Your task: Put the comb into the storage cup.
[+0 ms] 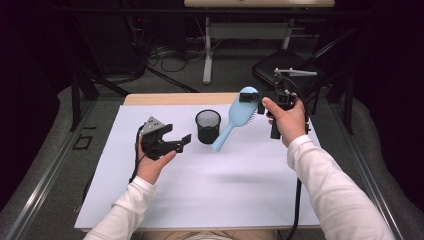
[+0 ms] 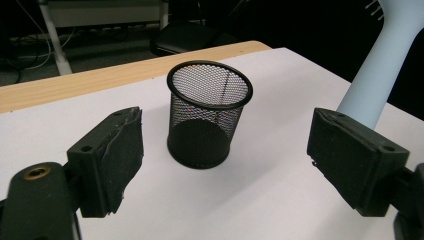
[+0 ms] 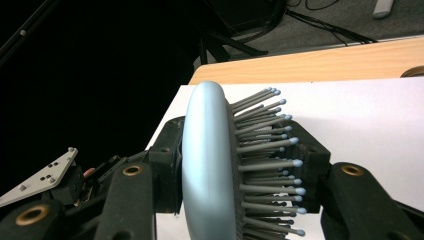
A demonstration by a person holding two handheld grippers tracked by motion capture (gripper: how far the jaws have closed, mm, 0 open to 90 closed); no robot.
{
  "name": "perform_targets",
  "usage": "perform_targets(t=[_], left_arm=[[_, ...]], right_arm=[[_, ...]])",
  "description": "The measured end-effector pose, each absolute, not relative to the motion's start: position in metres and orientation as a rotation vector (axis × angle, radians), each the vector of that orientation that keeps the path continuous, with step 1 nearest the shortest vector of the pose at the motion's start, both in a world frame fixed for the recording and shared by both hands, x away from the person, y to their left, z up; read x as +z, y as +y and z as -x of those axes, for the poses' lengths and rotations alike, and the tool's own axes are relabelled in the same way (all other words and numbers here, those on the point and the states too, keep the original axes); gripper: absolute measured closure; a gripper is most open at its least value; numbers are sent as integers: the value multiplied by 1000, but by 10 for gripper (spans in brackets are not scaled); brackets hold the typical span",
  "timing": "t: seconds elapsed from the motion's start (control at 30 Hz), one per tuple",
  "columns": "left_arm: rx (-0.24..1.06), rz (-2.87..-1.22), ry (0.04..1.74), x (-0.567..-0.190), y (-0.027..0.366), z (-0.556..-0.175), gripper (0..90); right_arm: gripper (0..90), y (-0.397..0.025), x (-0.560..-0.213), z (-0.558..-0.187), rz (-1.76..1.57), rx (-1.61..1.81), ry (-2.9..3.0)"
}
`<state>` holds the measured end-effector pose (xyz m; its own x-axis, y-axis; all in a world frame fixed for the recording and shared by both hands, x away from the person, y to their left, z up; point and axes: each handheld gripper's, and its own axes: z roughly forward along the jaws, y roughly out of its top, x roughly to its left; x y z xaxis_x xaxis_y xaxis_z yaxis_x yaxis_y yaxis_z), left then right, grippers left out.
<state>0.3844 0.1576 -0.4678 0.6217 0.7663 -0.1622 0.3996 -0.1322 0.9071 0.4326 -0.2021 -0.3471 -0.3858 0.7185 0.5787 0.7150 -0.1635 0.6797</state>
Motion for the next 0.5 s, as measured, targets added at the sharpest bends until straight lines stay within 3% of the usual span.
perform_targets(t=[0.27, 0.5], left_arm=[[411, -1750, 999, -471, 164, -387, 5], [410, -1722, 1007, -472, 169, -388, 5]], right_arm=[[502, -200, -340, -434, -1726, 1632, 2027], [502, -199, -334, -436, -1711, 1624, 2018]])
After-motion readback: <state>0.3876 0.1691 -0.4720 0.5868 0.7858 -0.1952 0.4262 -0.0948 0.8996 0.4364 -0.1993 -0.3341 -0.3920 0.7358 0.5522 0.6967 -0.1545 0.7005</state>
